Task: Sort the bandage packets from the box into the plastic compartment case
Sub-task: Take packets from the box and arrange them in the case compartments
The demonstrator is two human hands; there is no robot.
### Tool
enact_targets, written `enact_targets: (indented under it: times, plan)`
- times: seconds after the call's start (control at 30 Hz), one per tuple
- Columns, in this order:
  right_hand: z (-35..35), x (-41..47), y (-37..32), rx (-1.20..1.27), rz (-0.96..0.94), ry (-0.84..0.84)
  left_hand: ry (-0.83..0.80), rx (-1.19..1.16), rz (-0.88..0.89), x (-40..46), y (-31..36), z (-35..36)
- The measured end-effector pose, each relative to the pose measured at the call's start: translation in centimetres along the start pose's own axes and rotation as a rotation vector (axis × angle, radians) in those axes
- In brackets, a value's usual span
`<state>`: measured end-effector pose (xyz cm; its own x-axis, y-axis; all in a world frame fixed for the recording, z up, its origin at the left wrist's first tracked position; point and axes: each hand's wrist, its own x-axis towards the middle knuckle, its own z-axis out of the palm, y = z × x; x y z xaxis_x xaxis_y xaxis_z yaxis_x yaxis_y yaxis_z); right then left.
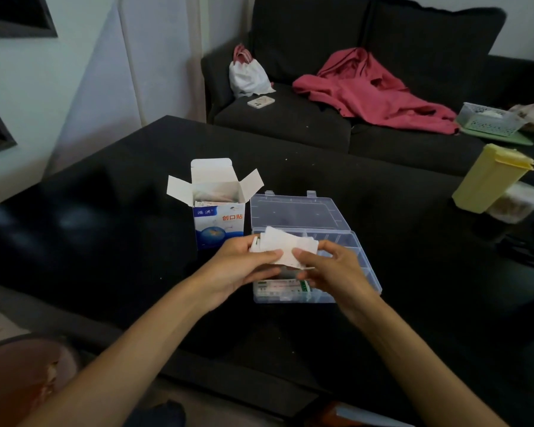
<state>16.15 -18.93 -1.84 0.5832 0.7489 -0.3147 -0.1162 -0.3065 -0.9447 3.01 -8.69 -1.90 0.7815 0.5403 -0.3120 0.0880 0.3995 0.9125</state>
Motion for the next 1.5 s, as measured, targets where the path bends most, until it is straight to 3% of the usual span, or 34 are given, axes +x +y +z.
enact_targets:
  times: [0.17, 0.33, 0.53, 0.63, 0.8, 1.07, 1.2, 1.3, 1.5]
  plan:
    - [-0.7, 0.2, -0.5, -0.365, -0.133, -0.007, 0.012, 0.179, -0.027, 0.1, 0.1, -0.5]
    - [-1.3, 0.3, -0.6, -0.306, -0.155, -0.060, 0.076, 0.306, 0.060, 0.0, -0.3, 0.0]
    - [-1.9, 1.1, -0.2, -0.093, 0.028, -0.016, 0.121, 0.362, 0.133, 0.0, 0.1, -0.1]
    - [-2.2, 1.4, -0.2, -0.146, 0.011, -0.017, 0.133, 0.431, 0.156, -0.2, 0.4, -0.3]
    - [-2.1, 1.1, -0.3, -0.321, 0.014, -0.170, 0.116, 0.507, 0.215, -0.4, 0.4, -0.6]
    - [-2.1, 1.4, 0.3, -0.252, -0.143, -0.015, 0.132, 0.468, 0.092, -0.1, 1.0, -1.6]
    - [-3.0, 0.9, 0.4, -0.611, -0.513, 0.002, 0.318, 0.344, 0.142, -0.4, 1.8, -3.7]
    - [-3.3, 0.6, 0.9, -0.865, -0.581, -0.104, 0.394, 0.288, 0.175, -0.7, 2.1, -4.8]
    - [-1.6, 0.5, 0.2, -1.222, -0.718, -0.231, 0.378, 0.318, 0.164, -0.9, 1.7, -4.0]
